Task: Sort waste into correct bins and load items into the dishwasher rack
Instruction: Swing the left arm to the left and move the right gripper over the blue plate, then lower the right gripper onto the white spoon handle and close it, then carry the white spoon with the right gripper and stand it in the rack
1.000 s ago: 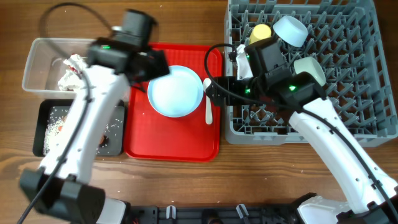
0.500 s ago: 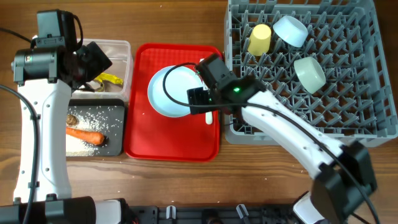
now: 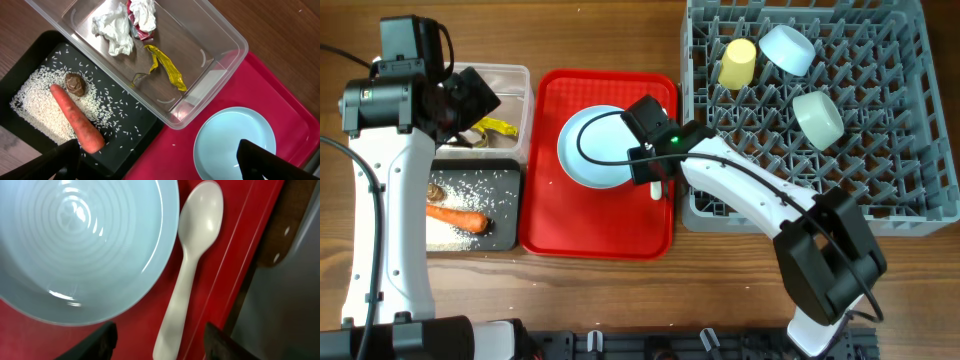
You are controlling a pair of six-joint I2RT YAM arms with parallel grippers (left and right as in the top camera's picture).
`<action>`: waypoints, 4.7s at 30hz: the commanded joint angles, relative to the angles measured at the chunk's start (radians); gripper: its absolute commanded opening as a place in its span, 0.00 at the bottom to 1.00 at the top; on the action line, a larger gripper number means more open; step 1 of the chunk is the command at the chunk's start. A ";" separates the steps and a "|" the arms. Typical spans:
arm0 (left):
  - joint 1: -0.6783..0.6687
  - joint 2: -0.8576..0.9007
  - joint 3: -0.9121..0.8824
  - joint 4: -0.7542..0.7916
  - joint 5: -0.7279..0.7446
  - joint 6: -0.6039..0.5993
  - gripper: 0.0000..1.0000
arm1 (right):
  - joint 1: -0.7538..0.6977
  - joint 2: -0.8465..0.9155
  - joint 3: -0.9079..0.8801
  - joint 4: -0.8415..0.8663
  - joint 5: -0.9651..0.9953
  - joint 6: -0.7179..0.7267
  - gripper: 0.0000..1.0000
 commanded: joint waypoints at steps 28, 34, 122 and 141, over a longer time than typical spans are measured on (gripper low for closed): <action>0.003 -0.009 0.012 -0.002 -0.013 -0.017 1.00 | 0.005 0.091 0.022 0.130 0.127 -0.114 0.48; 0.003 -0.009 0.012 -0.002 -0.013 -0.017 1.00 | 0.005 0.089 0.023 0.125 0.137 -0.087 0.56; 0.003 -0.009 0.012 -0.002 -0.013 -0.017 1.00 | -0.006 0.009 0.226 -0.117 0.079 0.127 0.04; 0.003 -0.009 0.012 -0.002 -0.013 -0.017 1.00 | -0.418 -0.285 0.209 -0.331 0.092 -0.235 0.04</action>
